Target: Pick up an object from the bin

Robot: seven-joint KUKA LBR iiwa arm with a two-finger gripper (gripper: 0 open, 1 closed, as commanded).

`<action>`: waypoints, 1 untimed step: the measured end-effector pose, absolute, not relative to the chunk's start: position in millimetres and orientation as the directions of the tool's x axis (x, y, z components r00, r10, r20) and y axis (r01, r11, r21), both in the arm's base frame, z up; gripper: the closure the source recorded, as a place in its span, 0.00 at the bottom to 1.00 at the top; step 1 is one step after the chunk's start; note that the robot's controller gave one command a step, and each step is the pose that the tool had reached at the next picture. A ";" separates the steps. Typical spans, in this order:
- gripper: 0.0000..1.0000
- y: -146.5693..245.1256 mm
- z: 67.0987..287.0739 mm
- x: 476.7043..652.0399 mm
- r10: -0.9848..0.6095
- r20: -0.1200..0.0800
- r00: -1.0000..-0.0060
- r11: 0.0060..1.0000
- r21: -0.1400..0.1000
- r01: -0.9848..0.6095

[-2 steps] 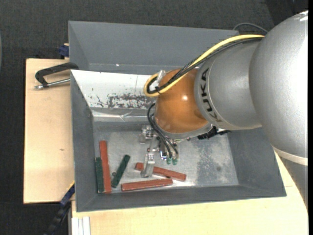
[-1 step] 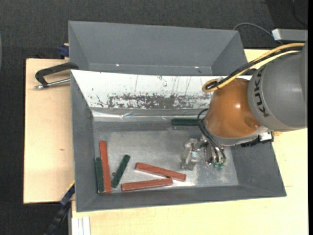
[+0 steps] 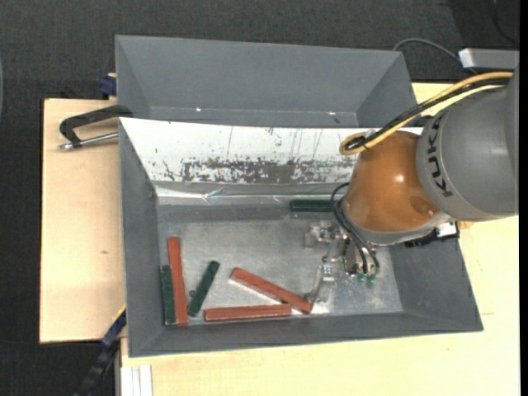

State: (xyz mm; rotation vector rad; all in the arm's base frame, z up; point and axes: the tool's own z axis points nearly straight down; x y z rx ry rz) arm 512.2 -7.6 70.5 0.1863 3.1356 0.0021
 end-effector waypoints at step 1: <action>0.00 -7.6 70.5 512.2 0.119 0.000 -0.993 0.993 0.001 0.119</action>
Offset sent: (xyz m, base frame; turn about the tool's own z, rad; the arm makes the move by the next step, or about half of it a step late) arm 0.0000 0.0000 0.0000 0.0000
